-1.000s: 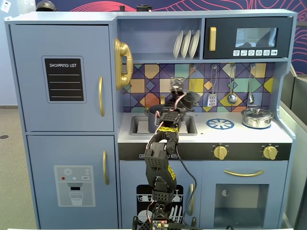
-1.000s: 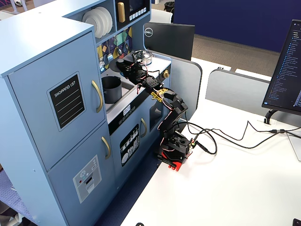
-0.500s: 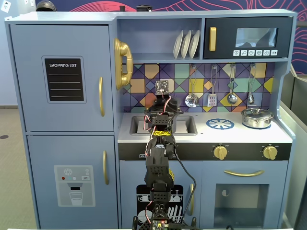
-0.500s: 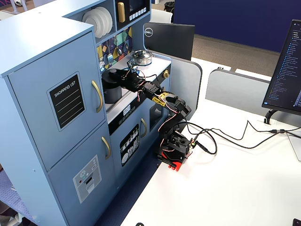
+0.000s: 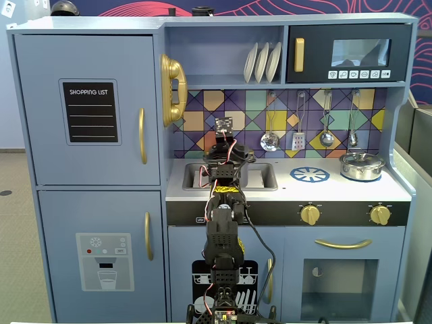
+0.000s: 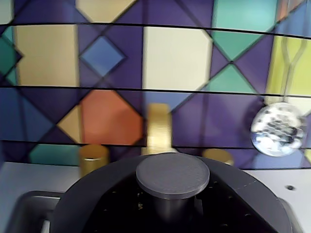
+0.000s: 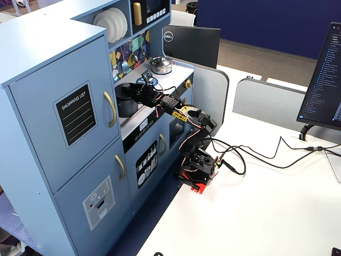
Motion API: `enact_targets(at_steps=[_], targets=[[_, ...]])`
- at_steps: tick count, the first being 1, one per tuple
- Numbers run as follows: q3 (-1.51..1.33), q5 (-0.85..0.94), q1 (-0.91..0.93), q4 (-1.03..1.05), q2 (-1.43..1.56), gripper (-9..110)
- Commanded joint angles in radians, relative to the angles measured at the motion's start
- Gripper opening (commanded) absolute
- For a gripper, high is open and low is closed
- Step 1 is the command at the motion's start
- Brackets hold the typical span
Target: Pick up the lid from the counter and put it on the gray recipient
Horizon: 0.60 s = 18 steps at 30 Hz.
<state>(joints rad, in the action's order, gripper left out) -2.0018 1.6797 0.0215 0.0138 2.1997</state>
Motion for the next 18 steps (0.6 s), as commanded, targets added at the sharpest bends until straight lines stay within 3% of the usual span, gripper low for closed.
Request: enact_targets(at_steps=[1, 18], targets=[[0.029, 0.002, -0.003, -0.048, 0.008, 0], [0.058, -0.008, 0.0, -0.095, -0.083, 0]])
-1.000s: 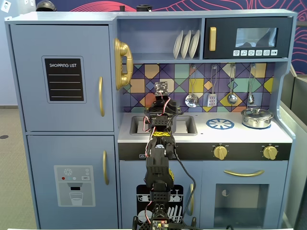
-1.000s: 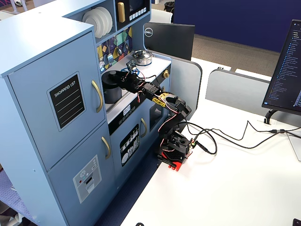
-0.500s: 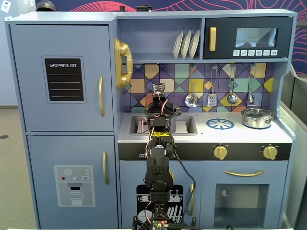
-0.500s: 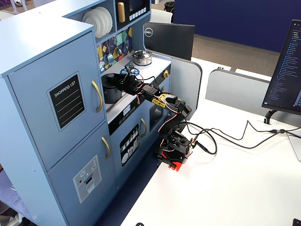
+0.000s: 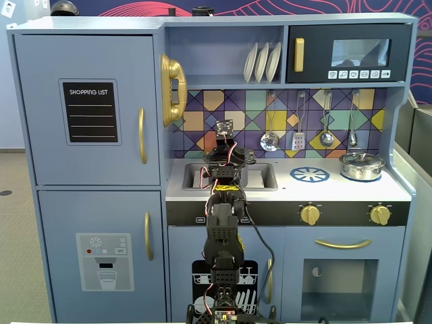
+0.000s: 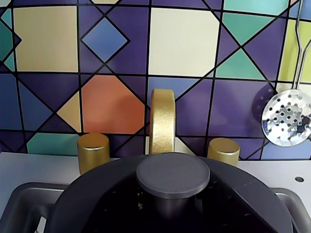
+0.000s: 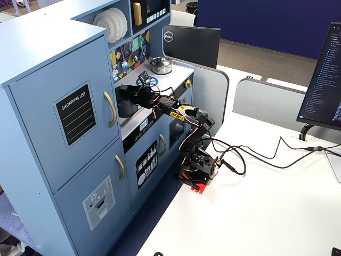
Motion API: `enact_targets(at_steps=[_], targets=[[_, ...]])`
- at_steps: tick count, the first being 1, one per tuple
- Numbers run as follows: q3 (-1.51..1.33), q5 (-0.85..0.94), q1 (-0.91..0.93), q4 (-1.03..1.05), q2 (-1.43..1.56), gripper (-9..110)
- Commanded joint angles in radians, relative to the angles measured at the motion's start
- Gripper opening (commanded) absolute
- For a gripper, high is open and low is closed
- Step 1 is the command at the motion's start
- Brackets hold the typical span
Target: Pick up the lid from the counter and put it on the gray recipient
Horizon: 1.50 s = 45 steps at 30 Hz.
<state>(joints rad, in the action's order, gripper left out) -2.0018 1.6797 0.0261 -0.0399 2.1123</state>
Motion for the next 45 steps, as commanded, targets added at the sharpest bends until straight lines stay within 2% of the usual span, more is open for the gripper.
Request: enact_targets(at_steps=[1, 14, 28, 32, 39, 42, 43, 45], targets=[[0.058, -0.008, -0.005, -0.041, 0.003, 0], [0.017, 0.006, -0.018, -0.074, 0.002, 0], [-0.075, -0.023, -0.002, 0.052, 0.153, 16], [0.005, -0.043, -0.021, 0.295, 0.287, 16], [0.21, -0.067, -0.064, 1.029, 0.569, 9], [0.17, -0.014, -0.037, 1.273, 0.687, 1], [0.13, 0.023, -0.029, 1.328, 0.724, 0], [0.026, -0.021, -0.018, 1.37, 0.795, 0]])
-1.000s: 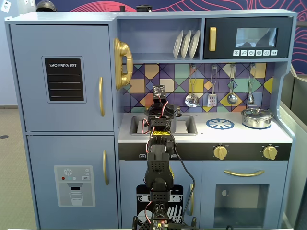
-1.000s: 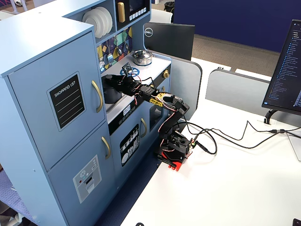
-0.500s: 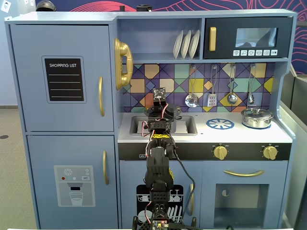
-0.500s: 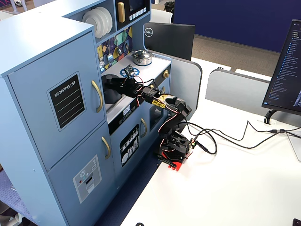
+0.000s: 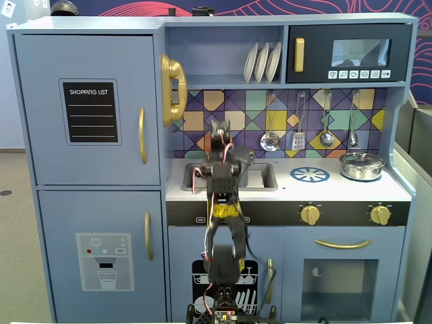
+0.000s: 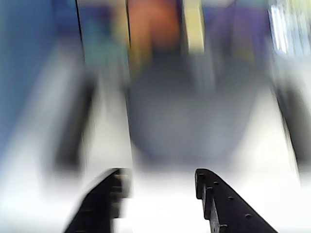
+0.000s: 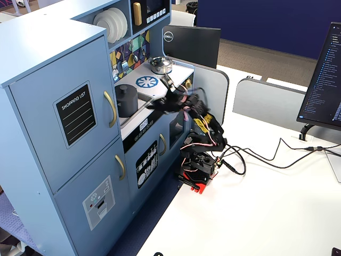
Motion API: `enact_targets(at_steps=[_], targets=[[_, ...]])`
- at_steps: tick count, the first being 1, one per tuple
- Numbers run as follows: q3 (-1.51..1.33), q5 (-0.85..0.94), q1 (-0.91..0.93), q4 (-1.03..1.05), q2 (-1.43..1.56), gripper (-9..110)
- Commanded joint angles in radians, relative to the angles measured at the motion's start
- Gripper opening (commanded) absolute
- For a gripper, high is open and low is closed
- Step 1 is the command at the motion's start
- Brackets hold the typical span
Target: Pick up the lid from the counter and put it on the gray recipient
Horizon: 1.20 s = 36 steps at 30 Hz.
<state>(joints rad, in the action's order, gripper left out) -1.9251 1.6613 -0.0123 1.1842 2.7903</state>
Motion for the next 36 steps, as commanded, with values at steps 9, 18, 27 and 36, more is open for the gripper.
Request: enact_targets(at_steps=[9, 18, 27, 36], targets=[[-0.795, -0.126, 0.028, -0.16, 0.321, 0], [-1.054, -0.052, 0.021, 0.132, 0.387, 0], [-1.077, -0.155, 0.014, 0.344, 0.388, 5], [-1.077, -0.15, 0.028, 0.345, 0.388, 6]])
